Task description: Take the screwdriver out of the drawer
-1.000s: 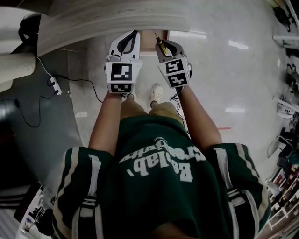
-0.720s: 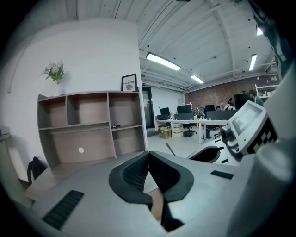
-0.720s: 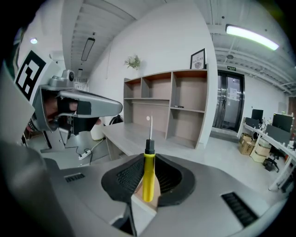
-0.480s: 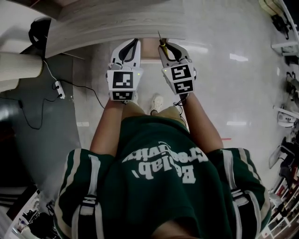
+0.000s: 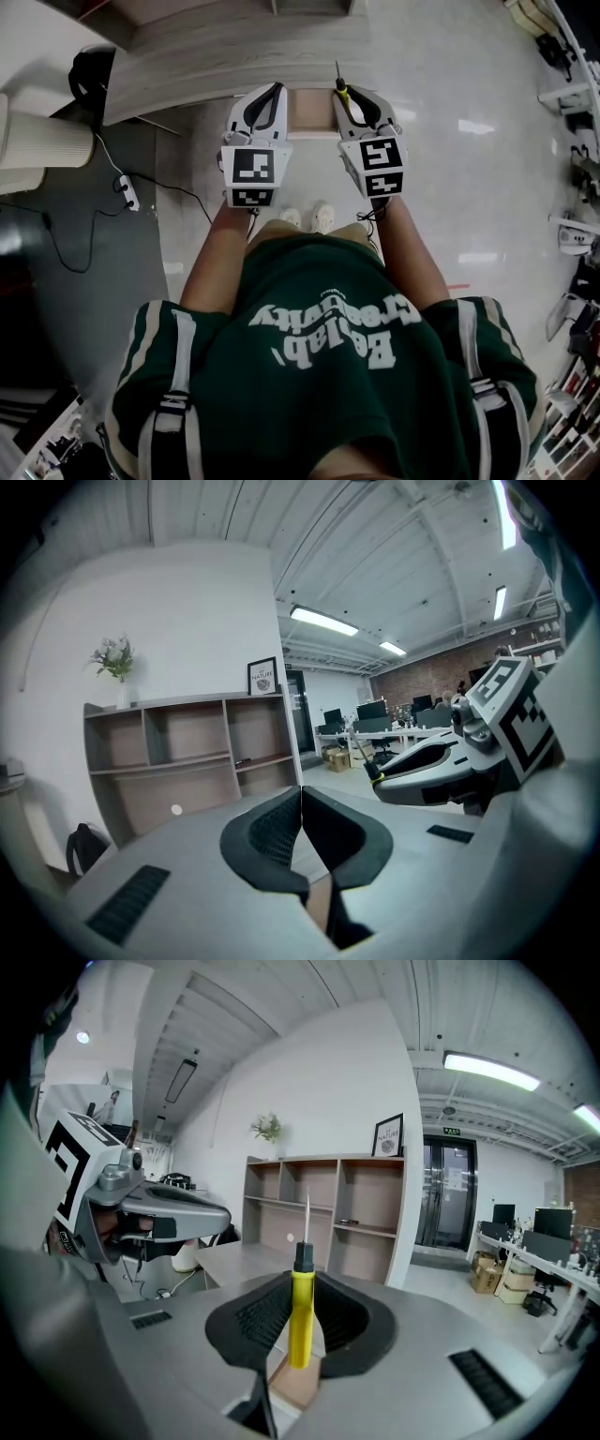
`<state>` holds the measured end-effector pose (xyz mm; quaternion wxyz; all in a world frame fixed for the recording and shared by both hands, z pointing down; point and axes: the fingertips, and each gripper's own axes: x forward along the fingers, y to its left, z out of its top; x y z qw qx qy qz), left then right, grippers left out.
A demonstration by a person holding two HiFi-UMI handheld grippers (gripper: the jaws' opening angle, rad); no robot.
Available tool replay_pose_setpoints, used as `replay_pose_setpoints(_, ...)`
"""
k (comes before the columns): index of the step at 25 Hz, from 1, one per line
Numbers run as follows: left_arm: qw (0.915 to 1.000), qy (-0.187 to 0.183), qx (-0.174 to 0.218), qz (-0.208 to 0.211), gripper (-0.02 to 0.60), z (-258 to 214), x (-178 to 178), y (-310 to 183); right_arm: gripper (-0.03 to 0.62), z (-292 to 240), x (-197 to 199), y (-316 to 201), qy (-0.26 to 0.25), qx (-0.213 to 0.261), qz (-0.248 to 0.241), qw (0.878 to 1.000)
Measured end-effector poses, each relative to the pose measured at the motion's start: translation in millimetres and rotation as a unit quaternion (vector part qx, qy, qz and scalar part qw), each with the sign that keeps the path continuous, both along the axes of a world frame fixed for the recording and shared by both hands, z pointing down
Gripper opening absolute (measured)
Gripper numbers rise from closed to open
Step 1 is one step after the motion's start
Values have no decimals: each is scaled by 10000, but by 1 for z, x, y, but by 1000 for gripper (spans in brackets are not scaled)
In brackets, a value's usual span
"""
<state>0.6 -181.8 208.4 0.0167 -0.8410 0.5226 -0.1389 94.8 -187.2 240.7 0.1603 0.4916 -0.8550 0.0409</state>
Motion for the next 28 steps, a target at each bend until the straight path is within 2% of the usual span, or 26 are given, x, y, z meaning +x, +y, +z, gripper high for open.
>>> replay_pose_setpoints(15, 9986, 141, 433, 283, 18, -53, -73, 36, 84, -67, -56, 36, -187, 629, 395, 9971)
replay_pose_setpoints(28, 9982, 191, 507, 256, 18, -62, -99, 46, 84, -76, -72, 49, -154, 756, 465, 9959)
